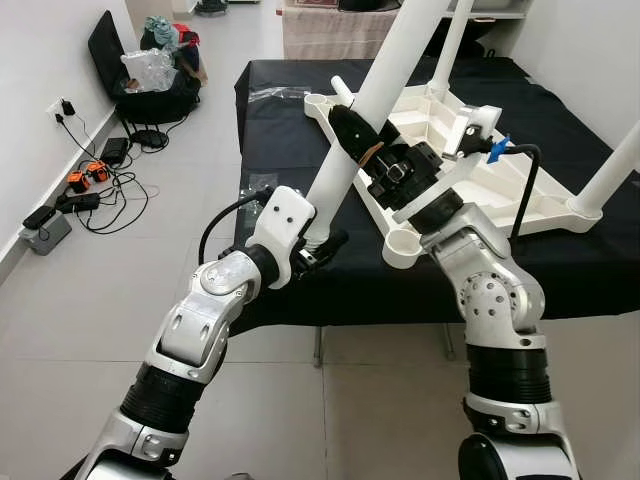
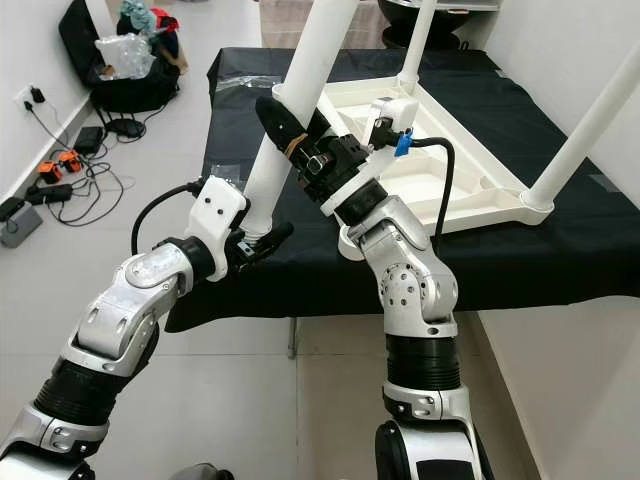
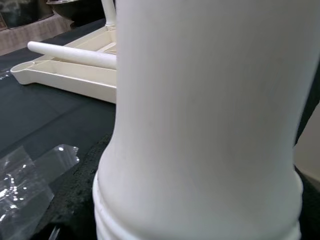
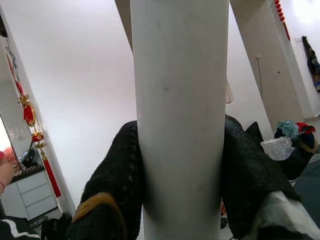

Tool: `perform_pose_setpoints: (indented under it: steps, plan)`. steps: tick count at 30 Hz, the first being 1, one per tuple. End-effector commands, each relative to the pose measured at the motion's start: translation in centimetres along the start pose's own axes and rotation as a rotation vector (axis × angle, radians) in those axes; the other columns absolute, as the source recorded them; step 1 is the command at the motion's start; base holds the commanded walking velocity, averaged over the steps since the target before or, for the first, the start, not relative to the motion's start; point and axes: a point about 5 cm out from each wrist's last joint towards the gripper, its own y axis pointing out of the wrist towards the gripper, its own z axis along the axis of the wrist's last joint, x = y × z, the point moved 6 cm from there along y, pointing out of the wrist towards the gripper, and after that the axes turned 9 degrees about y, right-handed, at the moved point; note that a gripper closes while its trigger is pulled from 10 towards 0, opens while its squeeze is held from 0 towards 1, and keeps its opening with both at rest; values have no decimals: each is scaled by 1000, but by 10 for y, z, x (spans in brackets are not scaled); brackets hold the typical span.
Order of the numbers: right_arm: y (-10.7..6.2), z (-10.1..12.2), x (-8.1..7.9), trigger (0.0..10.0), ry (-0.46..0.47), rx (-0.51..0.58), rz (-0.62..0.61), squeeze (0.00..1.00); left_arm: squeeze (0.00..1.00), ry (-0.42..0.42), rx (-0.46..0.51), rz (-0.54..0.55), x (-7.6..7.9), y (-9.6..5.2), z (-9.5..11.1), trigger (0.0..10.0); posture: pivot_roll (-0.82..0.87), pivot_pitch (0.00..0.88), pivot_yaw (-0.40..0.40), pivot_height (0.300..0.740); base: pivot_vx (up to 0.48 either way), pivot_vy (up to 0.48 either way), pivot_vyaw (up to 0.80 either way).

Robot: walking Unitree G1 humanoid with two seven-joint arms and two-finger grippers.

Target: Building children table

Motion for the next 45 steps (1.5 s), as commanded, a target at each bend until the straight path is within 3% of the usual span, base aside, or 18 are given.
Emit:
perform_pose_setpoints:
  steps: [1,2,12,13,16,17,18,19,29,30,44,45]
  plan:
    - [3,0,-9,0,-3,1,35,0,0,75,-6,-12,4,3,2,10000,53,75,-36,740,0,0,0]
    - [3,-1,-10,10000,-9,-8,40,0,0,110,-1,-1,3,2,3,10000,53,73,-35,740,0,0,0]
    - [3,-4,-8,10000,-14,-37,30,0,0,186,-7,3,-1,-3,-2,10000,53,77,-33,740,0,0,0]
    - [3,-5,-8,10000,-12,-36,29,1000,0,195,-11,3,-1,-4,-3,10000,52,77,-32,740,0,0,0]
    - [3,-6,-9,10000,-11,-38,31,1000,0,208,-17,1,-1,-5,-5,10000,54,76,-30,740,0,0,0]
    - [3,-6,-9,10000,-12,-37,31,937,0,210,-19,4,-2,-5,-5,10000,54,78,-29,740,0,0,0]
    - [3,-6,-9,10000,-12,-37,31,937,0,210,-19,4,-2,-5,-5,10000,54,78,-29,740,0,0,0]
    - [4,-6,-9,10000,-11,-36,29,0,0,210,-20,8,-2,-4,-5,10000,54,78,-29,740,0,0,0]
    - [5,-5,-9,10000,-3,-31,28,0,0,216,6,23,-3,1,2,10000,49,81,-28,740,0,0,0]
    - [6,-4,-9,0,2,-29,29,0,0,221,10,18,-2,2,2,10000,46,83,-29,740,0,0,0]
    - [6,-3,-10,0,13,-21,34,0,0,200,-12,-3,5,0,-5,10000,46,86,-29,740,0,0,0]
    - [6,-3,-10,0,12,-20,32,0,1000,184,-13,-2,4,-1,-6,10000,47,88,-29,740,0,0,0]
